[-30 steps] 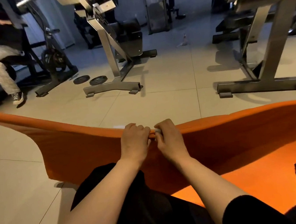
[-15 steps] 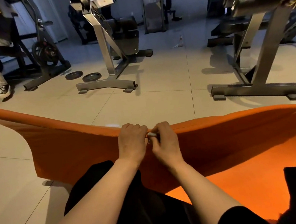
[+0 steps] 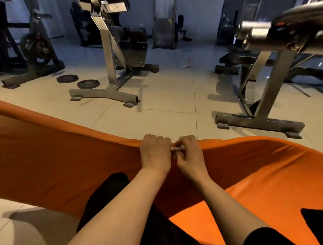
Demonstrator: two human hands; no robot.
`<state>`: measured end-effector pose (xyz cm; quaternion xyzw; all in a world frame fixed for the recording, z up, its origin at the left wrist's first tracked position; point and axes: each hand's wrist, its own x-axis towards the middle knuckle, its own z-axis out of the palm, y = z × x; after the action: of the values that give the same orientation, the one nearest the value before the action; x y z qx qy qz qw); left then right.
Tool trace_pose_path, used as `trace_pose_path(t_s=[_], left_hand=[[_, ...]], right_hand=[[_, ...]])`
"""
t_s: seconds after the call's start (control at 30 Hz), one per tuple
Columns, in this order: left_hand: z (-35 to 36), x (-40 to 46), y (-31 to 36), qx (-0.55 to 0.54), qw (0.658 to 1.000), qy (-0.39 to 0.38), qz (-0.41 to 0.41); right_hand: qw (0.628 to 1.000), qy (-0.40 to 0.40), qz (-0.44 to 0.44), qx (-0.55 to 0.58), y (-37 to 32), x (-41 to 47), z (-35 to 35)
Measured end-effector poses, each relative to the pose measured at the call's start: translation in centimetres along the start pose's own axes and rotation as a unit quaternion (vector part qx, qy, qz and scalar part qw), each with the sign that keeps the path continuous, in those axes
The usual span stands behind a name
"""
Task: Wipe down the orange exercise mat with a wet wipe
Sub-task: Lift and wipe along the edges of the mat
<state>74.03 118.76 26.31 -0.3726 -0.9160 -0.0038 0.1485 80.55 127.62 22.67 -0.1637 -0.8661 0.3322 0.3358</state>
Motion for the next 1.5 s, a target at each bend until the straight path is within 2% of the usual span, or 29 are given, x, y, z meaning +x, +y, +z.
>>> trace_pose_path(t_s=[0.13, 0.2, 0.37, 0.5, 0.63, 0.7, 0.8, 0.93, 1.0, 1.1, 1.2, 1.27, 1.4, 1.5], left_hand=[[-1.4, 0.6, 2.4, -0.005, 1.000, -0.008, 0.015], [-1.7, 0.5, 3.9, 0.005, 1.000, 0.008, 0.025], [-2.2, 0.3, 4.2, -0.013, 1.000, -0.002, -0.008], [-3.0, 0.5, 2.9, -0.010, 0.999, -0.013, -0.037], [-3.7, 0.8, 2.1, 0.009, 0.998, -0.009, -0.056], [-4.0, 0.8, 2.3, 0.028, 0.998, -0.005, -0.048], [-4.1, 0.8, 2.5, 0.055, 0.998, -0.018, -0.015], [-3.6, 0.3, 1.3, 0.067, 0.995, -0.065, 0.021], [-4.0, -0.1, -0.4, 0.103, 0.991, -0.077, 0.030], [-4.3, -0.5, -5.2, 0.167, 0.984, -0.053, 0.010], [-4.0, -0.9, -9.1, 0.180, 0.983, -0.031, -0.014], [-3.3, -1.2, -10.3, 0.170, 0.984, -0.052, -0.022], [-1.1, -1.8, -11.6, 0.113, 0.992, -0.028, -0.043], [-0.6, -1.6, -11.3, 0.074, 0.996, -0.008, -0.043]], right_hand=[[0.993, 0.067, 0.088, -0.035, 2.6, 0.7, -2.9], [0.993, 0.070, 0.091, -0.028, 2.3, 0.5, -3.2], [0.999, 0.019, 0.023, 0.040, 2.2, -0.4, -3.5], [0.998, 0.018, -0.009, 0.056, 2.0, 0.3, -3.2], [0.994, -0.010, -0.106, 0.004, 1.9, 0.1, -1.7], [0.989, 0.018, -0.142, -0.032, 2.1, 0.3, -1.6], [0.981, 0.066, -0.166, -0.077, 2.4, 1.2, -1.9], [0.976, 0.061, -0.191, -0.088, 3.2, 0.7, -1.1], [0.981, 0.046, -0.174, -0.073, 3.8, 0.4, -0.5], [0.989, 0.043, -0.129, -0.056, 4.3, 1.0, 0.1], [0.992, 0.047, -0.107, -0.047, 4.1, 1.5, 1.2], [0.995, 0.040, -0.084, -0.031, 3.7, 1.6, 2.5], [0.996, 0.026, -0.070, 0.051, 1.7, 2.0, 5.1], [0.989, -0.029, -0.118, 0.083, -1.1, 1.7, 7.0]])
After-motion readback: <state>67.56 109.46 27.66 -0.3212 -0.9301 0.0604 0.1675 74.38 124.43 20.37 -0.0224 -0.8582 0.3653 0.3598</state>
